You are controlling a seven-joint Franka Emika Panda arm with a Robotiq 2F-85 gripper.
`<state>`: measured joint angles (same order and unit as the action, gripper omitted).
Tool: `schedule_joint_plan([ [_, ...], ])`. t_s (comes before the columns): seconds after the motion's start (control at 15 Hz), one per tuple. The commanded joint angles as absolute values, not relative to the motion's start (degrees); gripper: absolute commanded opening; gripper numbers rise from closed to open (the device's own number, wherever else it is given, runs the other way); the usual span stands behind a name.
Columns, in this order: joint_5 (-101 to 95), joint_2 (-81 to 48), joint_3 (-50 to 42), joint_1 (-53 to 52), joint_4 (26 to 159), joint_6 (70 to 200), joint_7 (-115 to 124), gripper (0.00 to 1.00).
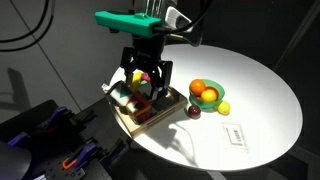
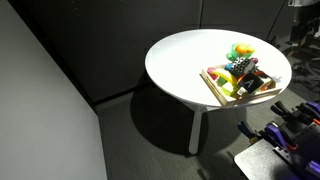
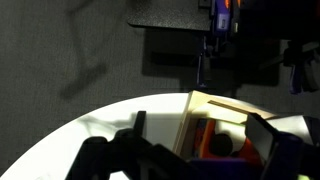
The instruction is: Put the lemon plush toy in the green bowl
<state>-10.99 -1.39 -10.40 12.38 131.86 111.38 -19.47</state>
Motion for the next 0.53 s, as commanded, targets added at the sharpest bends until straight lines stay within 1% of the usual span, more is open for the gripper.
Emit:
schedule_joint_plan([
  [0.0, -12.89, 4.16, -10.37, 11.48, 136.36, 112.07, -19.88, 1.0],
  [0.47, -13.1, 9.34, -10.52, 10.58, 139.14, 112.07, -20.09, 1.0],
])
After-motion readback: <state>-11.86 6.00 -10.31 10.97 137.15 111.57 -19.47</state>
